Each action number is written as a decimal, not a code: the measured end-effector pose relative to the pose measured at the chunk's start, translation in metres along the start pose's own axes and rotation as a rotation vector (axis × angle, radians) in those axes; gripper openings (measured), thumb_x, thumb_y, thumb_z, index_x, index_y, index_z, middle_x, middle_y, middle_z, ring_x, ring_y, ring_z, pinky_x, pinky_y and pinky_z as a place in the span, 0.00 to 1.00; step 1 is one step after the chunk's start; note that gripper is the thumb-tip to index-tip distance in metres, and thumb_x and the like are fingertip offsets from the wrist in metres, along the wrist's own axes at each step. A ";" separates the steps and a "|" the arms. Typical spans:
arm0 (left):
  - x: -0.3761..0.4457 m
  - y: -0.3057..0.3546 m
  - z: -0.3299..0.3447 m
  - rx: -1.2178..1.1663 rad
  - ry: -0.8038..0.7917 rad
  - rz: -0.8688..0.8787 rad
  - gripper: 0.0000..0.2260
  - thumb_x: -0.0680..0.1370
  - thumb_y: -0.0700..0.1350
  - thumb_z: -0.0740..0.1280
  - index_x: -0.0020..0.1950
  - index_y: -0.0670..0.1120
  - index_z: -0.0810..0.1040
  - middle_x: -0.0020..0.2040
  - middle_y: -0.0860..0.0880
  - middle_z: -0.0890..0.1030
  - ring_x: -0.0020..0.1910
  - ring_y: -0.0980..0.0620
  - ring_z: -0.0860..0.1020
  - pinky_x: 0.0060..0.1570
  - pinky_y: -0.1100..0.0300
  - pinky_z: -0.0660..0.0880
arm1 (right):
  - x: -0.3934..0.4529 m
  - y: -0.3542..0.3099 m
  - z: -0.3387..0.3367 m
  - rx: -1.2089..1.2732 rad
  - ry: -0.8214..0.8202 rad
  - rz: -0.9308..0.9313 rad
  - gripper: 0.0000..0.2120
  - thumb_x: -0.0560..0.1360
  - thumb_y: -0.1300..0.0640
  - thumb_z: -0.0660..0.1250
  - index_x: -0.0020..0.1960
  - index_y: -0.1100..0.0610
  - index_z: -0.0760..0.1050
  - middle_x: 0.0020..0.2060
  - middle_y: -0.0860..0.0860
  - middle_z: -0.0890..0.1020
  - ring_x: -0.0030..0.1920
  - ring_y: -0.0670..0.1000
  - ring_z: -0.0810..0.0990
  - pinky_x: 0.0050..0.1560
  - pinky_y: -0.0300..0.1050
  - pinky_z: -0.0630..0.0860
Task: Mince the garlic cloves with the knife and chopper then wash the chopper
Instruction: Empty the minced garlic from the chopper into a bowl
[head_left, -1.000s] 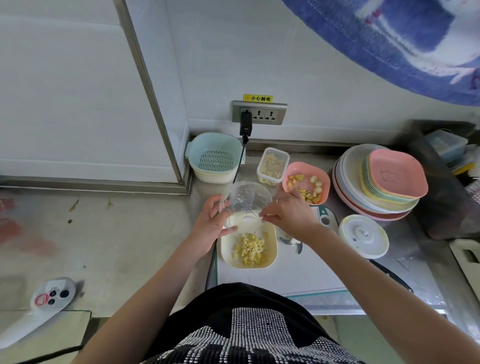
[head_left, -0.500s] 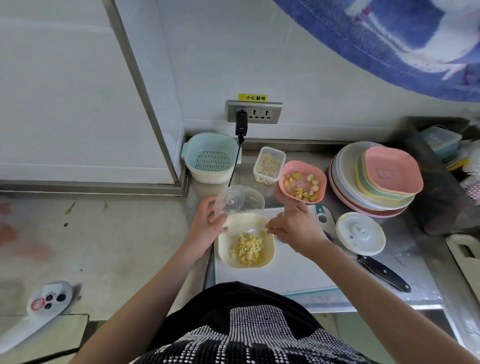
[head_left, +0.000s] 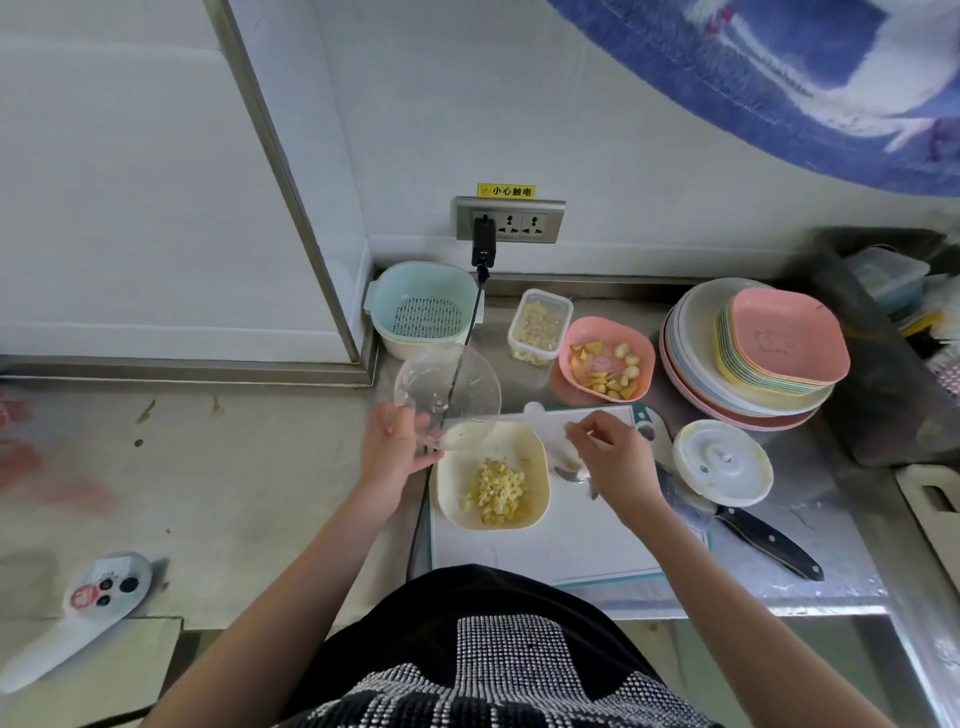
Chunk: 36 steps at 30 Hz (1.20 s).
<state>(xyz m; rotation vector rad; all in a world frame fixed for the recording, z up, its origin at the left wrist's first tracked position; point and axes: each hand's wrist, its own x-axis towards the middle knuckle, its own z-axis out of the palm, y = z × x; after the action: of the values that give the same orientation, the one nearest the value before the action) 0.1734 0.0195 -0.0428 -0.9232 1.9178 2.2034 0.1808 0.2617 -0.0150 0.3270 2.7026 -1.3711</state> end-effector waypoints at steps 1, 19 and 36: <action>0.002 0.001 -0.006 -0.040 0.011 -0.052 0.09 0.82 0.45 0.58 0.59 0.42 0.70 0.52 0.42 0.79 0.45 0.45 0.81 0.40 0.51 0.81 | -0.001 0.005 -0.001 0.038 0.009 0.069 0.13 0.77 0.52 0.65 0.39 0.59 0.75 0.30 0.53 0.78 0.28 0.50 0.74 0.29 0.41 0.67; -0.010 -0.034 -0.075 0.074 0.239 -0.281 0.17 0.76 0.61 0.66 0.45 0.46 0.78 0.43 0.46 0.82 0.38 0.44 0.81 0.33 0.55 0.81 | -0.026 0.027 0.059 -0.219 -0.304 0.230 0.14 0.79 0.58 0.58 0.64 0.59 0.64 0.38 0.51 0.71 0.39 0.57 0.75 0.37 0.49 0.72; 0.007 -0.020 -0.103 0.807 0.099 -0.012 0.24 0.78 0.55 0.65 0.32 0.38 0.77 0.29 0.43 0.79 0.30 0.48 0.80 0.29 0.62 0.77 | 0.018 -0.056 0.068 -0.035 -0.278 0.060 0.06 0.78 0.58 0.59 0.55 0.56 0.68 0.41 0.56 0.80 0.38 0.55 0.79 0.37 0.48 0.72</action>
<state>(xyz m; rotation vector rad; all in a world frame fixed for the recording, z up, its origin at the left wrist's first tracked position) 0.2157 -0.0735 -0.0673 -0.8708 2.4914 1.1638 0.1493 0.1771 -0.0147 0.1963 2.4662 -1.2484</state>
